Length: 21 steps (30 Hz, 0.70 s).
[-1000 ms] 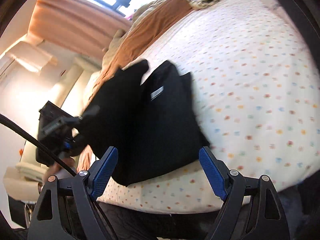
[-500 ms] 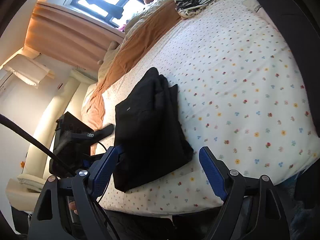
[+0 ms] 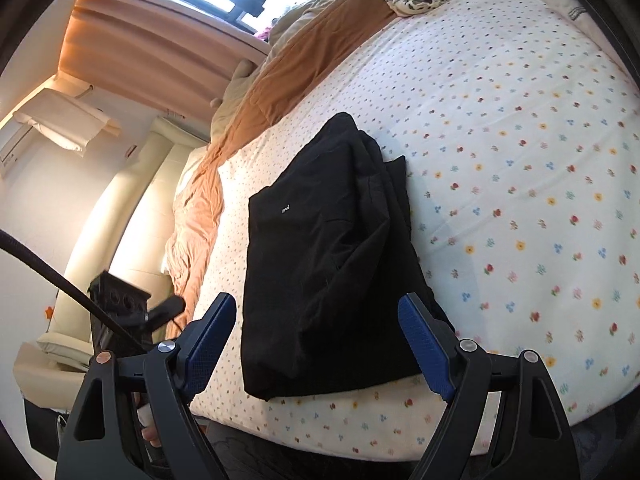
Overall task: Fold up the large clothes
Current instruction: 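Close both tools on the edge of the folded black shirt bundle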
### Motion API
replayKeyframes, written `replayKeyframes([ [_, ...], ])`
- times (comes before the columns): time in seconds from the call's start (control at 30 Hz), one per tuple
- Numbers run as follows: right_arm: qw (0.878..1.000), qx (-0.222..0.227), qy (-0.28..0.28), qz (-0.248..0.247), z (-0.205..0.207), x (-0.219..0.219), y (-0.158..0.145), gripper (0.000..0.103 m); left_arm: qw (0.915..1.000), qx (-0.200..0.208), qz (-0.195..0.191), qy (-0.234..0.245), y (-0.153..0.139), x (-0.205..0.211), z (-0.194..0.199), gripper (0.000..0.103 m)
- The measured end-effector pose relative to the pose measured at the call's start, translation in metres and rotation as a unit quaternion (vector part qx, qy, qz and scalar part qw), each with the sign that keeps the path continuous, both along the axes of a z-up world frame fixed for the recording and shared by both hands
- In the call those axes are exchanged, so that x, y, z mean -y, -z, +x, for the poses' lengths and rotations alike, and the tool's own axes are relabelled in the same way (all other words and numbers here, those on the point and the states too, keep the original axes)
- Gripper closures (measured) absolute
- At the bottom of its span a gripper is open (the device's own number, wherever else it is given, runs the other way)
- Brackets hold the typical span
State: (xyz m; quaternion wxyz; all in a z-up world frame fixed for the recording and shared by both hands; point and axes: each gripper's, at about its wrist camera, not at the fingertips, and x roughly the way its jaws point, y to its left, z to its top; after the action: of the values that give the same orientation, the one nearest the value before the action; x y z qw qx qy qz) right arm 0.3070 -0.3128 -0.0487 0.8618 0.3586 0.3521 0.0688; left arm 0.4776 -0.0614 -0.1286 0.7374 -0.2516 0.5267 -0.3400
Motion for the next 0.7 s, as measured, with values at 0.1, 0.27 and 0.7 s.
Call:
replayKeyframes([
  [0.1,1.000,-0.014,0.001,-0.011,0.013,-0.003,0.006,0.023,0.9996,-0.014,0.013,-0.019,0.015,-0.014,-0.004,0.012],
  [0.27,0.999,-0.029,0.010,-0.012,0.022,-0.002,0.022,0.090,0.9983,-0.047,0.027,-0.023,0.045,-0.024,-0.011,0.013],
  [0.7,0.996,-0.063,0.051,0.029,-0.013,0.024,0.082,0.103,0.9961,-0.081,0.032,-0.013,0.075,0.001,-0.015,0.026],
])
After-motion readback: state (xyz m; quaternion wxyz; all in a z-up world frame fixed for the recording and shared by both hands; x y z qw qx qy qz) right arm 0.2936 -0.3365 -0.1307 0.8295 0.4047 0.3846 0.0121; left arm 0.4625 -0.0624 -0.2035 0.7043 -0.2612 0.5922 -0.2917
